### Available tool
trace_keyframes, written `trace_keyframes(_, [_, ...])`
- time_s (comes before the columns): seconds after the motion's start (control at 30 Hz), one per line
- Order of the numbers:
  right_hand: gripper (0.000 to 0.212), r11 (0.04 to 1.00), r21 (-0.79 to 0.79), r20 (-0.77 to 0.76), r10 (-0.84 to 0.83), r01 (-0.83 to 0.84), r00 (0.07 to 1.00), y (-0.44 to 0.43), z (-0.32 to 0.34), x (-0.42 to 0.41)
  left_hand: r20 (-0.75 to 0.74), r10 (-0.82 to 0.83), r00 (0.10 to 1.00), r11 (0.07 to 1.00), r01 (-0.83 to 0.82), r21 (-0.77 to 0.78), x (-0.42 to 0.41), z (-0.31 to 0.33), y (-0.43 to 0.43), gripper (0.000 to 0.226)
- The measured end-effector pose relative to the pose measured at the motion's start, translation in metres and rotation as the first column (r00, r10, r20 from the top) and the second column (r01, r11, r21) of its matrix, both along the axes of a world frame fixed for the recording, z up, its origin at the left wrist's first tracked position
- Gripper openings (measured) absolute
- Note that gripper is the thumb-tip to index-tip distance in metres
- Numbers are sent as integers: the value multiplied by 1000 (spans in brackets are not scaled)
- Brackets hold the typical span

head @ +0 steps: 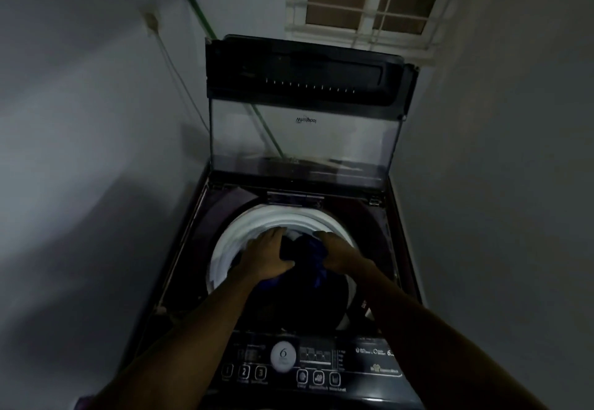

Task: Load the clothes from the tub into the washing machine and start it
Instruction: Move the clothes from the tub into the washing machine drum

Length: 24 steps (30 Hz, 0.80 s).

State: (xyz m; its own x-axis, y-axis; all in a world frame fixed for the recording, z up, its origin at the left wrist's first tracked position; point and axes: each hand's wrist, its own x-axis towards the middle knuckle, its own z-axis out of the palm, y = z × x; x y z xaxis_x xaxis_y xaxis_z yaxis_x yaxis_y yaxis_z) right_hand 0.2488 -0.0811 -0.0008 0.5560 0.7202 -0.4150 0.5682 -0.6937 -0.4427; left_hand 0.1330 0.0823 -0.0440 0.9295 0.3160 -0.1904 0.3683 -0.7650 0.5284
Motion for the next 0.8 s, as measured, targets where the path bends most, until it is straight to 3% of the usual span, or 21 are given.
trace_keyframes(0.23, [53,963,177,85,-221,204,972,-50,-1,7,20,-137,990,990,137,36,27,15,-49,72])
trace_keyframes(0.43, [29,924,328,316,-302,195,899,-133,10,16,185,-155,970,987,142,80,50,34,-130,67])
trace_keyframes(0.63, [52,923,345,425,-314,168,849,-258,-1,28,309,-164,937,976,108,190,66,38,-259,56])
trace_keyframes(0.8, [45,924,350,471,-316,153,824,-378,-31,30,289,-195,937,962,127,240,70,14,-374,60])
